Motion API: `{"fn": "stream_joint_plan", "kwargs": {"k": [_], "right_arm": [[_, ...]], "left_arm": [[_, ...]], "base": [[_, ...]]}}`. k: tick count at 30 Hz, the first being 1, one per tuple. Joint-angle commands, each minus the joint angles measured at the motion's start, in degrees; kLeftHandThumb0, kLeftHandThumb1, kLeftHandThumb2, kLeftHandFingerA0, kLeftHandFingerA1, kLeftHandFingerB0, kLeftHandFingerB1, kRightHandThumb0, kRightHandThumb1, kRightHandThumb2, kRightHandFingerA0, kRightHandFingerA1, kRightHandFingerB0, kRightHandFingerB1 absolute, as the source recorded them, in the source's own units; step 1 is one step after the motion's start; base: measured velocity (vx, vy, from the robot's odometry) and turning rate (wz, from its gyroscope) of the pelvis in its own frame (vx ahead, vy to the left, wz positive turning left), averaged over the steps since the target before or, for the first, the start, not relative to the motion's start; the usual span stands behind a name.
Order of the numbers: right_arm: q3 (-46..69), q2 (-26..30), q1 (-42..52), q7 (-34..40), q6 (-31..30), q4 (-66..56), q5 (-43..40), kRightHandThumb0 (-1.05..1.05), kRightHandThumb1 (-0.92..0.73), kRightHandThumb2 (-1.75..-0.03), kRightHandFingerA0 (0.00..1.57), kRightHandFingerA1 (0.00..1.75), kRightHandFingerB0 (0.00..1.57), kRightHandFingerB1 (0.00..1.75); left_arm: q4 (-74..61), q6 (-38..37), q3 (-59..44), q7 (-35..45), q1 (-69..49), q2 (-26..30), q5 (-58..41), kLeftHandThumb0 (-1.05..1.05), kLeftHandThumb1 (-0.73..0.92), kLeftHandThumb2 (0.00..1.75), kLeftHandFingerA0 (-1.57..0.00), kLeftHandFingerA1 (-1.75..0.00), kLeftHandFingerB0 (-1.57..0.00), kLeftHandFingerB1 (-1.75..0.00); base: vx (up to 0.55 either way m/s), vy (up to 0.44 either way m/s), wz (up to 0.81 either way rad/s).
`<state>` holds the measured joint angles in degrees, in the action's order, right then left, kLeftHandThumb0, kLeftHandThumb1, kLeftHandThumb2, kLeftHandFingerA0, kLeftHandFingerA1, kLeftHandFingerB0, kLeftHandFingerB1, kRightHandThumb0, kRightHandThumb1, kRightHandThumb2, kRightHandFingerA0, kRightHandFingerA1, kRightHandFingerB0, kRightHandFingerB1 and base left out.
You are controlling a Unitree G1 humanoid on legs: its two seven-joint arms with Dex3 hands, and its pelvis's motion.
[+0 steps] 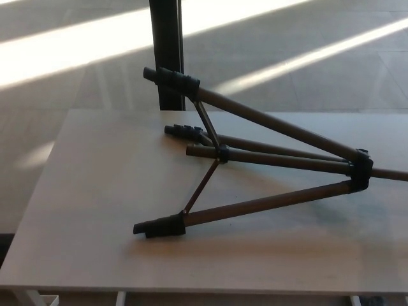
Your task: Use both hands of the robot to pick up the tripod lying in the middle of the desk and make it stand upright on the desk
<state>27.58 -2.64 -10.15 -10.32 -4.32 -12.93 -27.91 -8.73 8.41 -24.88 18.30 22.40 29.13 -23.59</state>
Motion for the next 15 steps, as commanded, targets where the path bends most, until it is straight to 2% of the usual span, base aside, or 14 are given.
{"fn": "stream_joint_plan", "kwargs": {"k": [1, 2, 3, 4, 6, 7, 8, 12, 13, 14, 15], "right_arm": [[-7.11, -3.77, -2.52, 8.58, -16.70, -4.13, -8.91, -0.95, -0.52, -0.56, 0.90, 0.68, 0.80, 0.52], [-7.36, -4.22, -2.53, 8.66, -16.77, -3.40, -8.77, -0.94, -0.38, -0.84, 0.87, 0.72, 0.74, 0.58], [-8.01, -5.35, -2.26, 8.68, -16.88, -1.42, -8.19, -1.05, -0.23, -0.82, 0.89, 0.73, 0.72, 0.59], [-8.43, -5.87, -1.92, 8.54, -16.75, -0.46, -7.77, -0.96, -0.53, -0.57, 0.93, 0.73, 0.72, 0.59], [-8.34, -6.20, -1.52, 8.75, -17.26, 0.02, -8.39, -0.96, -0.51, -0.58, 0.93, 0.74, 0.75, 0.59], [-8.13, -5.58, -1.02, 7.80, -17.60, 0.78, -8.48, -0.96, -0.51, -0.57, 0.86, 0.76, 0.70, 0.60], [-7.84, -5.58, -0.88, 7.96, -17.92, 1.06, -8.78, -0.96, -0.51, -0.56, 0.84, 0.77, 0.72, 0.60], [-7.05, -5.18, -1.41, 8.77, -18.74, 2.42, -9.53, -0.95, -0.51, -0.56, 0.81, 0.82, 0.69, 0.62], [-6.93, -5.07, -1.22, 8.68, -18.76, 2.76, -9.57, -0.99, -0.20, -0.81, 0.80, 0.82, 0.65, 0.66], [-6.86, -4.99, -1.14, 8.90, -18.92, 2.90, -9.56, -0.96, -0.51, -0.56, 0.80, 0.81, 0.70, 0.63], [-6.86, -4.93, -1.14, 9.44, -19.19, 2.95, -9.42, -0.97, -0.51, -0.56, 0.83, 0.80, 0.72, 0.63]], "left_arm": [[-10.17, 12.65, 18.12, 0.77, 14.64, -1.69, 1.38, -0.61, 0.77, 0.63, -0.55, -0.66, -0.50, -0.54], [-10.03, 13.36, 19.36, 0.20, 15.58, -2.30, 2.10, -0.62, 0.74, 0.61, -0.54, -0.68, -0.49, -0.56], [-8.43, 13.75, 23.26, 0.20, 18.31, -3.61, 5.12, -0.65, 0.76, 0.62, -0.53, -0.65, -0.47, -0.53], [-7.47, 14.02, 24.88, 0.13, 19.38, -4.01, 6.43, -0.63, 0.74, 0.61, -0.55, -0.65, -0.49, -0.53], [-5.85, 13.56, 26.66, 0.43, 20.71, -4.23, 7.83, -0.61, 0.74, 0.62, -0.55, -0.67, -0.49, -0.53], [-3.75, 13.49, 28.76, 1.02, 22.69, -4.42, 9.59, -0.61, 0.75, 0.62, -0.55, -0.66, -0.51, -0.52], [-2.84, 13.53, 29.71, 1.06, 23.56, -4.52, 10.41, -0.62, 0.75, 0.61, -0.57, -0.65, -0.53, -0.51], [0.49, 13.04, 32.98, 0.93, 26.71, -4.74, 12.70, -0.61, 0.73, 0.61, -0.57, -0.62, -0.55, -0.50], [1.88, 12.20, 34.18, 1.25, 27.86, -5.09, 13.57, -0.62, 0.71, 0.61, -0.59, -0.63, -0.56, -0.50], [2.97, 11.27, 34.99, 1.39, 28.61, -5.33, 14.09, -0.60, 0.71, 0.61, -0.60, -0.64, -0.57, -0.51], [4.26, 10.02, 35.90, 1.38, 29.40, -5.54, 14.88, -0.62, 0.71, 0.61, -0.61, -0.63, -0.59, -0.51]], "base": [[0.00, 0.000, 0.00], [0.00, 0.000, 0.00], [0.00, 0.000, 0.00], [0.00, 0.000, 0.00], [0.00, 0.000, 0.00], [0.00, 0.000, 0.00], [0.00, 0.000, 0.00], [0.00, 0.000, 0.00], [0.00, 0.000, 0.00], [0.00, 0.000, 0.00], [0.00, 0.000, 0.00]]}}
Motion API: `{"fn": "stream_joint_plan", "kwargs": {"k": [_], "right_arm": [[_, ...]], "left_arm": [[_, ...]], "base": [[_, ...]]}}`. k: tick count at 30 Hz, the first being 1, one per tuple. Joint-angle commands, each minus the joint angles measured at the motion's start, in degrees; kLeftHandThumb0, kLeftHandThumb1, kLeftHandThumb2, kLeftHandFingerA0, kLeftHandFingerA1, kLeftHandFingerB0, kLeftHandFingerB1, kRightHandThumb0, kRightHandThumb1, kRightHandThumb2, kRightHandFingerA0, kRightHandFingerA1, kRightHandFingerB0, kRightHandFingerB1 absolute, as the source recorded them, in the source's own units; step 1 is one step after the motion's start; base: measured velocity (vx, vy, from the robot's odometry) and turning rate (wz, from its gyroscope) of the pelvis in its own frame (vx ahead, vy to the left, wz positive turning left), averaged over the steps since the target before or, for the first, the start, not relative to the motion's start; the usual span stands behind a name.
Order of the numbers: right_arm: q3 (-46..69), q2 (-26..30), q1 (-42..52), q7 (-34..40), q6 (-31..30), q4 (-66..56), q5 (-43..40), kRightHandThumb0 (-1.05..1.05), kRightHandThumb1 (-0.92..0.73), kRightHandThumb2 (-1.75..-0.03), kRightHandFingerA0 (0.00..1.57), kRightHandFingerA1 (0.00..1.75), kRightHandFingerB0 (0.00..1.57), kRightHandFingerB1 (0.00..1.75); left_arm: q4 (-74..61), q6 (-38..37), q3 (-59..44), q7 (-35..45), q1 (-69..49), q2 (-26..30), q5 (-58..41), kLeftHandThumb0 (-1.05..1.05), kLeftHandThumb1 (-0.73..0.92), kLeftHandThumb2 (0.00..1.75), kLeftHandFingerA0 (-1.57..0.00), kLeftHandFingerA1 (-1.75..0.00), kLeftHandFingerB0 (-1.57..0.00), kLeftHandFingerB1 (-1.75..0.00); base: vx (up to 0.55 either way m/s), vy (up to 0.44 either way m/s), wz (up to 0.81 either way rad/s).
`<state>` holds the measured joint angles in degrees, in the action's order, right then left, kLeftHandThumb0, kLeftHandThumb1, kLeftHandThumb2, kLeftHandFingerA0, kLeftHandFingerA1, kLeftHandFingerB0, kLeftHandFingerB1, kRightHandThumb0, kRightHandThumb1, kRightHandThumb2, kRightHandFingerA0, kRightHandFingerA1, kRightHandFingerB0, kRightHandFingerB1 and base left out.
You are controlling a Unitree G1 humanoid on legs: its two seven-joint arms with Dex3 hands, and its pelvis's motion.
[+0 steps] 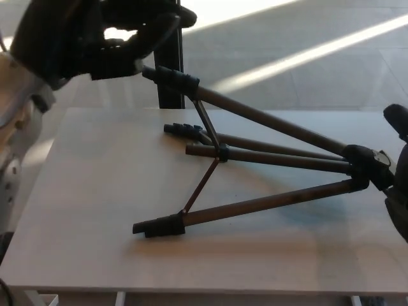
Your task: Use both hands of the robot to pick up the tripod lying in the middle of the desk and make it stand upright on the desk
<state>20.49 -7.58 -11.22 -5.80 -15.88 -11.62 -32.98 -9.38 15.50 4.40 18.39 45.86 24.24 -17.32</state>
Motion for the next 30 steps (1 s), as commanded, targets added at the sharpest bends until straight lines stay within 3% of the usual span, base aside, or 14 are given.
{"fn": "stream_joint_plan", "kwargs": {"k": [1, 2, 7, 8, 12, 19, 20, 22, 23, 30], "right_arm": [[0.17, 0.03, -0.05, 5.22, -7.78, 1.61, -4.23, -0.97, -0.51, -0.56, 0.83, 0.80, 0.72, 0.63], [-0.07, 0.09, -0.01, 5.37, -7.59, 1.85, -3.60, -0.98, -0.51, -0.58, 0.89, 0.80, 0.73, 0.64], [-0.39, -1.10, 0.62, 7.86, -8.82, 1.74, -3.49, -0.98, -0.52, -0.57, 0.91, 0.82, 0.76, 0.66], [-0.34, -1.53, 0.88, 8.50, -9.22, 1.44, -3.74, -0.97, -0.52, -0.57, 0.91, 0.82, 0.76, 0.65], [-0.31, -2.02, 1.66, 8.89, -9.42, 1.33, -3.64, -0.98, -0.53, -0.58, 0.93, 0.83, 0.78, 0.66], [-0.82, -2.61, 2.61, 9.24, -9.99, 1.15, -3.73, -1.00, -0.51, -0.57, 0.92, 0.83, 0.76, 0.68], [-1.00, -2.61, 2.82, 9.51, -10.23, 1.00, -3.51, -1.00, -0.36, -0.86, 0.92, 0.82, 0.77, 0.68], [-1.37, -2.74, 3.25, 9.90, -10.41, 0.67, -3.28, -1.00, -0.35, -0.85, 0.94, 0.81, 0.82, 0.65], [-1.53, -2.70, 3.48, 9.71, -10.34, 0.62, -3.22, -1.01, -0.52, -0.58, 0.93, 0.82, 0.83, 0.66], [-2.30, -2.59, 4.44, 9.03, -10.41, 0.46, -3.31, -0.99, -0.52, -0.58, 0.88, 0.82, 0.81, 0.65]], "left_arm": [[5.72, 2.26, 7.24, 1.20, 6.48, -0.74, 9.24, -0.62, 0.71, 0.61, -0.61, -0.63, -0.59, -0.51], [6.86, 1.34, 7.82, 1.08, 7.09, -1.01, 9.88, -0.63, 0.71, 0.61, -0.62, -0.63, -0.60, -0.50], [11.46, 1.03, 11.56, 0.97, 11.51, -2.84, 13.07, -0.69, 0.73, 0.62, -0.63, -0.67, -0.61, -0.48], [12.00, 0.86, 12.22, 1.00, 12.12, -3.34, 13.59, -0.66, 0.72, 0.62, -0.71, -0.81, -0.60, -0.50], [18.96, -5.82, 18.18, 1.57, 16.82, -4.72, 20.53, -0.70, 0.73, 0.61, -0.62, -0.71, -0.59, -0.53], [28.44, -9.46, 23.28, -0.91, 23.10, -7.26, 26.80, -0.68, 0.71, 0.61, -0.60, -0.67, -0.60, -0.54], [30.07, -9.62, 24.05, -1.48, 23.97, -7.78, 27.78, -0.68, 0.70, 0.60, -0.59, -0.66, -0.60, -0.53], [32.75, -9.90, 26.19, -1.39, 25.64, -7.90, 30.25, -0.69, 0.73, 0.62, -0.54, -0.66, -0.57, -0.52], [33.98, -9.69, 27.81, -1.11, 26.61, -7.83, 31.91, -0.69, 0.72, 0.62, -0.48, -0.64, -0.54, -0.50], [42.35, -11.05, 37.03, -5.96, 30.20, -8.34, 42.13, -0.74, 0.74, 0.62, -0.39, -0.64, -0.50, -0.49]], "base": [[0.00, 0.000, 0.00], [0.00, 0.000, 0.00], [0.00, 0.000, 0.00], [0.00, 0.000, 0.00], [0.00, 0.000, 0.00], [0.00, 0.000, 0.00], [0.00, 0.000, 0.00], [0.00, 0.000, 0.00], [0.00, 0.000, 0.00], [0.00, 0.000, 0.00]]}}
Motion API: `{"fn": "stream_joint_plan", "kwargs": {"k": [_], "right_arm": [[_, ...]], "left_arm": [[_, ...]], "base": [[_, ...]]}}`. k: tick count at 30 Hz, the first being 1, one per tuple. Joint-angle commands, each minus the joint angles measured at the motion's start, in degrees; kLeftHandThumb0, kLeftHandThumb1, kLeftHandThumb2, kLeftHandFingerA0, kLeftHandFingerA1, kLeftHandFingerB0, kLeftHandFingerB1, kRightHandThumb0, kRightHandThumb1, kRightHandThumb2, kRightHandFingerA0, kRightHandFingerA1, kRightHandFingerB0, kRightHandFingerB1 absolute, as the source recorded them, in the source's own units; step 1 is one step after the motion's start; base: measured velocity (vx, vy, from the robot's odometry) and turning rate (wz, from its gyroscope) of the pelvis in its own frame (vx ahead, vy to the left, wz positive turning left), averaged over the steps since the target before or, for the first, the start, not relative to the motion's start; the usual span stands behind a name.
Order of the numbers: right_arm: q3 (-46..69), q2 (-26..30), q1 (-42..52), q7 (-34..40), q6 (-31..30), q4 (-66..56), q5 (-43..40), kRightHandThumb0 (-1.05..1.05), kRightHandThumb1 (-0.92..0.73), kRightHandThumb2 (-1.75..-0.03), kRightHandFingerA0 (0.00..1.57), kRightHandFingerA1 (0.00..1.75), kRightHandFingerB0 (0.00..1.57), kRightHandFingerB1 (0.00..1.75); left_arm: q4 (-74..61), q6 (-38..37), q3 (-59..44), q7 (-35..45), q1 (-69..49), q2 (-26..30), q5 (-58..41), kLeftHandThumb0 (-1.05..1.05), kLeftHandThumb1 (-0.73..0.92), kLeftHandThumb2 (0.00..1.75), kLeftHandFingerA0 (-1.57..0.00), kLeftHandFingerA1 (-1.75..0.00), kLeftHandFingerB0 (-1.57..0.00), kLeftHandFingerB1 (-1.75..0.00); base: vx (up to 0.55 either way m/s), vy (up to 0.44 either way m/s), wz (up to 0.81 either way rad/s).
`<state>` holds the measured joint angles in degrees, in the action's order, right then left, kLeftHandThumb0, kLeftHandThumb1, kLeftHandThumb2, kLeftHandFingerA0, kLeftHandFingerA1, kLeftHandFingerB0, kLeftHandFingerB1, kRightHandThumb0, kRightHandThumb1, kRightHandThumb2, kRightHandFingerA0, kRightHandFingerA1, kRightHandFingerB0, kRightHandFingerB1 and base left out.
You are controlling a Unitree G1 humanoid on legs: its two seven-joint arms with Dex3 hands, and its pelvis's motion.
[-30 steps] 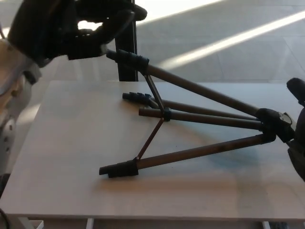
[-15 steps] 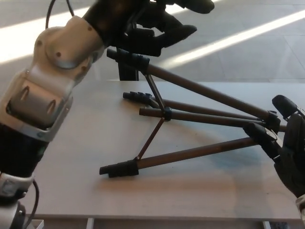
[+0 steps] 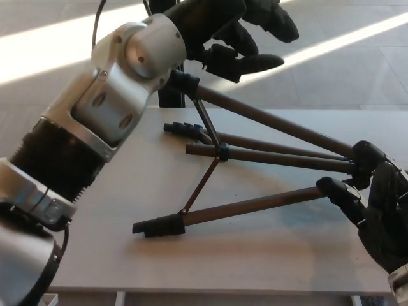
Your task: Use both hands of the robot to pick up the tripod lying in the middle of the desk and make it stand upright on the desk
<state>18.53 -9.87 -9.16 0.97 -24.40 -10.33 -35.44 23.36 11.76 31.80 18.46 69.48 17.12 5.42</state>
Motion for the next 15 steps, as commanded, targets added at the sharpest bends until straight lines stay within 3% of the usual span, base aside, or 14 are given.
{"fn": "stream_joint_plan", "kwargs": {"k": [1, 5, 6, 10, 12, 13, 15], "right_arm": [[-0.43, -0.25, 2.44, 2.18, -1.87, -0.85, -0.79, -0.99, -0.52, -0.58, 0.88, 0.82, 0.81, 0.65], [-0.76, -0.44, 2.36, 2.70, -2.05, -1.10, -0.56, -1.00, -0.52, -0.58, 0.92, 0.80, 0.88, 0.64], [-0.89, -0.40, 2.37, 2.53, -1.89, -0.95, -0.41, -0.99, -0.36, -0.87, 0.92, 0.80, 0.87, 0.63], [-1.24, -0.54, 2.84, 2.43, -1.51, -1.43, -0.20, -1.02, -0.36, -0.88, 0.88, 0.80, 0.87, 0.65], [-1.42, -0.29, 3.04, 1.94, -1.32, -1.52, -0.15, -0.99, -0.37, -0.88, 0.88, 0.79, 0.84, 0.65], [-1.46, -0.28, 3.18, 1.89, -1.34, -1.58, -0.21, -0.99, -0.54, -0.58, 0.91, 0.79, 0.84, 0.63], [-1.90, -0.36, 3.45, 1.98, -1.47, -1.71, -0.02, -0.99, -0.54, -0.58, 0.91, 0.79, 0.84, 0.63]], "left_arm": [[10.00, -7.25, 9.95, -6.24, 6.76, -1.26, 19.59, -0.74, 0.74, 0.62, -0.39, -0.64, -0.50, -0.49], [15.12, -8.01, 14.98, -8.08, 9.03, -0.96, 24.40, -0.78, 0.76, 0.63, -0.36, -0.62, -0.45, -0.47], [16.88, -7.89, 17.00, -8.66, 9.59, -0.95, 26.22, -0.79, 0.76, 0.63, -0.34, -0.61, -0.43, -0.45], [20.71, -7.39, 22.14, -9.65, 10.53, -1.35, 30.03, -0.83, 0.75, 0.64, -0.25, -0.55, -0.42, -0.42], [22.34, -7.25, 23.65, -11.14, 10.34, -1.86, 30.81, -0.85, 0.72, 0.62, -0.20, -0.54, -0.39, -0.43], [23.09, -7.15, 24.39, -11.87, 10.25, -2.16, 31.30, -0.86, 0.73, 0.62, -0.18, -0.54, -0.34, -0.43], [24.11, -6.45, 25.24, -12.54, 9.83, -2.67, 31.49, -0.86, 0.72, 0.63, -0.15, -0.53, -0.29, -0.41]], "base": [[0.00, 0.000, 0.00], [0.00, 0.000, 0.00], [0.00, 0.000, 0.00], [0.00, 0.000, 0.00], [0.00, 0.000, 0.00], [0.00, 0.000, 0.00], [0.00, 0.000, 0.00]]}}
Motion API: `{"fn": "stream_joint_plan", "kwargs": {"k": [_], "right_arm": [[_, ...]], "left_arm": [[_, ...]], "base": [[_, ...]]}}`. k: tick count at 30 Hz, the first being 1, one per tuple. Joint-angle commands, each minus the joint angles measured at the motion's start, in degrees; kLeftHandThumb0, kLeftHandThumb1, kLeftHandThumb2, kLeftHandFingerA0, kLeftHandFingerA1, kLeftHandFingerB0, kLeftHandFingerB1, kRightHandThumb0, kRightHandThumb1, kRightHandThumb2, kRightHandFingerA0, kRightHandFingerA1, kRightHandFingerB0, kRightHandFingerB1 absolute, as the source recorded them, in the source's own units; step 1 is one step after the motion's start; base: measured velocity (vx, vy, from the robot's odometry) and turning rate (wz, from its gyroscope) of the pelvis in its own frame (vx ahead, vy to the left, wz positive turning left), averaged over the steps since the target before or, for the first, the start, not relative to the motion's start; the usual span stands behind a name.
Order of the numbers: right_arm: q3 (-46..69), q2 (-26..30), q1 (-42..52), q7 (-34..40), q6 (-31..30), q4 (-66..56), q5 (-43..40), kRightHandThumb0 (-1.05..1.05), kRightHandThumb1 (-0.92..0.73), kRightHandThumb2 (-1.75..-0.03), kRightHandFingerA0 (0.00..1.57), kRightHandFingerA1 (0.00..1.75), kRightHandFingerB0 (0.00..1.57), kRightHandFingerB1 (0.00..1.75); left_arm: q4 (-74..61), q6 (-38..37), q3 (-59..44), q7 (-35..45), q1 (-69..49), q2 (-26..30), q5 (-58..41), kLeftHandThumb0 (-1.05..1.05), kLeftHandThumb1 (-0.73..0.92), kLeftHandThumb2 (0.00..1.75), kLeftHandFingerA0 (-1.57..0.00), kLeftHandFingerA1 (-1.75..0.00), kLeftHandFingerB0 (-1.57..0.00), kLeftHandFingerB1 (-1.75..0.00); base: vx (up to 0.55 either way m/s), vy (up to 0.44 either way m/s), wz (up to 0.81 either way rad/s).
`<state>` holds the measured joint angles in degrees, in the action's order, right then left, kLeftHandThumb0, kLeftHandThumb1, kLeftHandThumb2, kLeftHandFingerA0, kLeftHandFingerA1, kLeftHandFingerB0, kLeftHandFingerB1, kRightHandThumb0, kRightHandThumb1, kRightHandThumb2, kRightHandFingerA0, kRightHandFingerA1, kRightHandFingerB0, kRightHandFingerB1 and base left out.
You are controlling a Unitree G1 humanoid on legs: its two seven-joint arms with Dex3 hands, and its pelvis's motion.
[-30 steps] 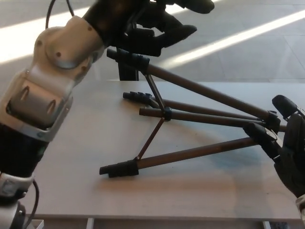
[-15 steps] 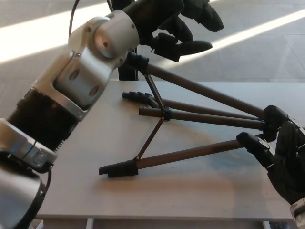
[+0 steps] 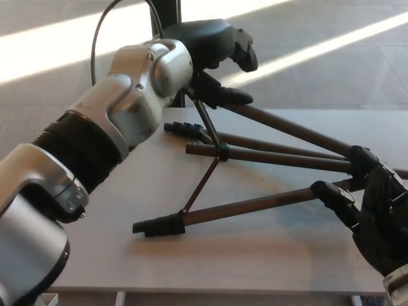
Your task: Use both hands of the robot to pick up the tripod lying in the middle of the desk and make it stand upright on the desk
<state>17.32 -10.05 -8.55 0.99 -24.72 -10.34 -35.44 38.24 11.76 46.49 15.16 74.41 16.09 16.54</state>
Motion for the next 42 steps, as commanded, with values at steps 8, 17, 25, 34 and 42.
{"fn": "stream_joint_plan", "kwargs": {"k": [8, 17, 25, 34, 42], "right_arm": [[-1.75, -1.25, 4.01, 2.52, -1.27, -2.11, -0.33, -0.99, -0.52, -0.57, 0.97, 0.77, 0.86, 0.60], [-2.30, -0.91, 5.42, 2.67, -1.23, -2.90, 0.01, -1.01, -0.52, -0.58, 0.97, 0.76, 0.86, 0.61], [-2.34, -0.60, 5.18, 2.71, -1.33, -2.58, -0.28, -1.00, -0.52, -0.57, 0.98, 0.75, 0.86, 0.61], [-3.47, 0.37, 5.41, 2.46, -2.13, -2.97, 0.33, -0.99, -0.51, -0.57, 0.94, 0.77, 0.84, 0.62], [-4.70, 3.41, 6.89, 1.23, -2.89, -3.36, 1.21, -0.98, -0.52, -0.58, 0.96, 0.78, 0.80, 0.64]], "left_arm": [[16.24, -3.21, 11.96, -15.69, 2.73, -8.71, 19.44, -0.85, 0.56, 0.96, -0.12, -0.56, -0.21, -0.48], [19.05, -5.30, 7.47, -23.04, 1.23, -14.07, 17.63, -0.82, 0.74, 0.63, -0.30, -0.55, -0.36, -0.38], [20.53, -6.80, 5.83, -24.18, 2.97, -14.63, 19.25, -0.80, 0.80, 0.65, -0.33, -0.52, -0.36, -0.38], [23.20, -6.71, 15.34, -15.88, 3.10, -10.71, 29.79, -0.95, 0.62, 0.97, -0.05, -0.42, -0.18, -0.45], [23.33, -4.57, 18.22, -11.88, 0.93, -9.43, 32.31, -0.87, 0.69, 0.62, 0.00, -0.28, -0.22, -0.32]], "base": [[0.00, 0.000, 0.00], [0.00, 0.000, 0.00], [0.00, 0.000, 0.00], [0.00, 0.000, 0.00], [0.00, 0.000, 0.00]]}}
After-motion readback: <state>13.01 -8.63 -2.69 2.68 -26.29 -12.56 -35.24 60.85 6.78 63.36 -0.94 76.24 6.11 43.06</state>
